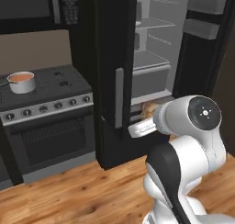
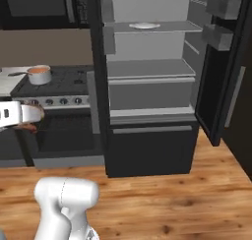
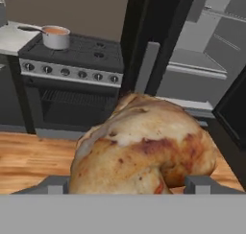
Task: Retrieve the chicken drumstick from the fridge and place it on the saucepan with marinade on the stove.
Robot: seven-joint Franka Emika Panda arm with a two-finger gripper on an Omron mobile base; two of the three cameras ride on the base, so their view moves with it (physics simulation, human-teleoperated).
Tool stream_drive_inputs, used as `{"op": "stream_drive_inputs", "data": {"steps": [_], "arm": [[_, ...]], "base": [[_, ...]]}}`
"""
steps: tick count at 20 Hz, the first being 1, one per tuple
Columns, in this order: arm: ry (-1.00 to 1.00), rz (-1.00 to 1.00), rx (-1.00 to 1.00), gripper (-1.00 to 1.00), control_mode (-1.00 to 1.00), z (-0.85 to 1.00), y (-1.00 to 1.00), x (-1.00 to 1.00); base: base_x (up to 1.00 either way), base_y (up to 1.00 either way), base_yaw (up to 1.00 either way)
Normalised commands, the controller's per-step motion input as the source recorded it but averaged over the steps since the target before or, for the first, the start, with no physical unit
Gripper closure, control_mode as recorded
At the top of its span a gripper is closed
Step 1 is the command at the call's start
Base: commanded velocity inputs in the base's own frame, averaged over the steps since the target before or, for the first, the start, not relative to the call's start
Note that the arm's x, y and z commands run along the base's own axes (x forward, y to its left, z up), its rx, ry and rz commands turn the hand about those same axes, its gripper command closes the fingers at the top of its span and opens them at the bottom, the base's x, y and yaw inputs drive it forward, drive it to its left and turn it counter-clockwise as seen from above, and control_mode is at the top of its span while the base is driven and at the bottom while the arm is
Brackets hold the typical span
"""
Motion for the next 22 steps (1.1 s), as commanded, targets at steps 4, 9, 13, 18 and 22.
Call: {"op": "stream_drive_inputs", "data": {"steps": [4,9,13,18,22], "arm": [[0.0,0.0,0.0,1.0,1.0,0.0,0.0,0.0],[0.0,0.0,0.0,1.0,1.0,0.0,0.0,0.0],[0.0,0.0,0.0,1.0,1.0,0.0,0.0,0.0],[0.0,0.0,0.0,1.0,1.0,0.0,0.0,0.0],[0.0,0.0,0.0,1.0,1.0,0.0,0.0,0.0]], "base": [[-0.01,1.0,-0.16],[0.47,0.94,-0.06],[0.95,0.6,0.0],[1.0,0.29,0.0],[1.0,0.0,-0.01]]}}
